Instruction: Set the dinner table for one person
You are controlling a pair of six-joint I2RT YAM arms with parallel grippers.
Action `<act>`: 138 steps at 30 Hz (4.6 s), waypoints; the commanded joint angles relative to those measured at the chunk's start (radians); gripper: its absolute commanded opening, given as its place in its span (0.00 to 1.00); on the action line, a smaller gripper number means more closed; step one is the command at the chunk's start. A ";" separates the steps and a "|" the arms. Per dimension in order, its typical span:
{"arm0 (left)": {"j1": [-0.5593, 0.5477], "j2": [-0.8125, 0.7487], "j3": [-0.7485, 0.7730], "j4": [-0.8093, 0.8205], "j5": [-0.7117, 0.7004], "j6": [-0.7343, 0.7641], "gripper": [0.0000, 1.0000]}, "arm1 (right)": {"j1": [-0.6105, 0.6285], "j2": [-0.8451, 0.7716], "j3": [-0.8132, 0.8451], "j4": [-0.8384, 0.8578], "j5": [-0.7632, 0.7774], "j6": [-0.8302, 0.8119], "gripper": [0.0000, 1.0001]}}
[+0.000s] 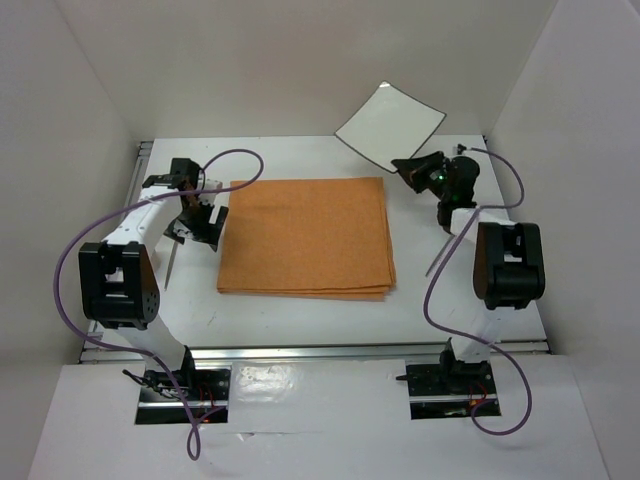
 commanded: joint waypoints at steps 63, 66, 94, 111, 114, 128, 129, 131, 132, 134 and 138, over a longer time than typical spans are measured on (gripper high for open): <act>0.080 -0.084 -0.007 0.002 0.087 0.028 0.96 | 0.296 0.211 -0.238 -0.220 -0.502 -0.223 0.01; 0.080 -0.084 -0.007 0.002 0.087 0.028 0.96 | 0.296 0.211 -0.238 -0.229 -0.512 -0.223 0.01; 0.089 -0.102 -0.007 0.002 0.105 0.037 0.96 | 0.362 0.091 -0.103 -0.675 -0.318 -0.404 0.30; 0.098 -0.120 0.011 -0.007 0.115 0.046 0.96 | 0.403 0.059 -0.085 -0.754 -0.302 -0.437 0.48; 0.098 -0.130 0.011 -0.007 0.079 0.055 0.96 | 0.403 0.048 -0.085 -0.796 -0.272 -0.450 0.55; 0.242 -0.283 0.095 -0.001 -0.264 0.187 1.00 | 0.403 -0.165 -0.027 -1.250 -0.062 -0.692 1.00; 0.294 -0.274 0.095 0.018 -0.264 0.196 1.00 | 0.403 -0.181 -0.027 -1.269 -0.052 -0.706 1.00; 0.343 -0.256 0.104 0.019 -0.238 0.207 1.00 | 0.403 -0.226 -0.007 -1.315 -0.040 -0.715 1.00; 0.387 -0.245 0.105 0.019 -0.221 0.218 1.00 | 0.403 -0.237 -0.007 -1.329 -0.031 -0.724 1.00; 0.429 -0.214 0.105 0.019 -0.211 0.228 0.97 | 0.403 -0.263 0.030 -1.355 -0.019 -0.735 1.00; 0.521 -0.109 0.115 0.040 -0.172 0.250 0.92 | 0.403 -0.286 0.053 -1.355 -0.018 -0.735 1.00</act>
